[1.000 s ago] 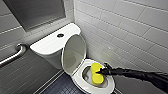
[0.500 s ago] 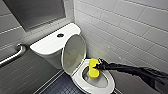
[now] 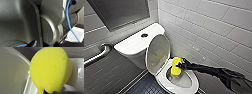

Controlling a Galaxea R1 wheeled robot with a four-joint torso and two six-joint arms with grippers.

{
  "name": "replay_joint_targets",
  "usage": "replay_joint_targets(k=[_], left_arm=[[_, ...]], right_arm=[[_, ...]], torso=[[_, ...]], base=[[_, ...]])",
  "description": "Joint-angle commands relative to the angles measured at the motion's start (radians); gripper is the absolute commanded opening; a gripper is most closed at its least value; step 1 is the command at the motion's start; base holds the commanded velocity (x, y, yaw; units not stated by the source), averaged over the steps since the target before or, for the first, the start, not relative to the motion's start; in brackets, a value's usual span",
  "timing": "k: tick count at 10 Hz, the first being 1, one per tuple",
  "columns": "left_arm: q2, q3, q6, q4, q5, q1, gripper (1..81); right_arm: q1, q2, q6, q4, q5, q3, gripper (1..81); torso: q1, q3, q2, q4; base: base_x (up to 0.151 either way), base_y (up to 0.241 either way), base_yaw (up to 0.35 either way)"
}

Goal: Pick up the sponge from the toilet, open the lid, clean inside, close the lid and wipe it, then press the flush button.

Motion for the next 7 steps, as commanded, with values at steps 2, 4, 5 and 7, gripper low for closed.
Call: replay_joint_targets(k=[2,4,5,7], left_arm=[[0.006,0.026,0.001,-0.007,0.087,0.047,81.1],[0.009,0.026,0.003,-0.005,0.087,0.047,81.1],[0.009,0.028,0.003,-0.004,0.087,0.047,81.1],[0.012,0.031,0.006,-0.002,0.087,0.047,81.1]], right_arm=[[0.088,-0.062,0.019,0.011,-0.006,0.023,1.0],[0.075,-0.160,0.039,0.010,0.011,0.127,1.0],[0.067,-0.228,0.049,0.010,0.014,0.214,1.0],[0.019,-0.326,0.055,0.010,0.057,0.320,1.0]], torso=[[0.000,0.000,0.000,0.000],[0.000,0.000,0.000,0.000],[0.000,0.000,0.000,0.000],[0.000,0.000,0.000,0.000]], base=[[0.000,0.000,0.000],[0.000,0.000,0.000],[0.000,0.000,0.000],[0.000,0.000,0.000]])
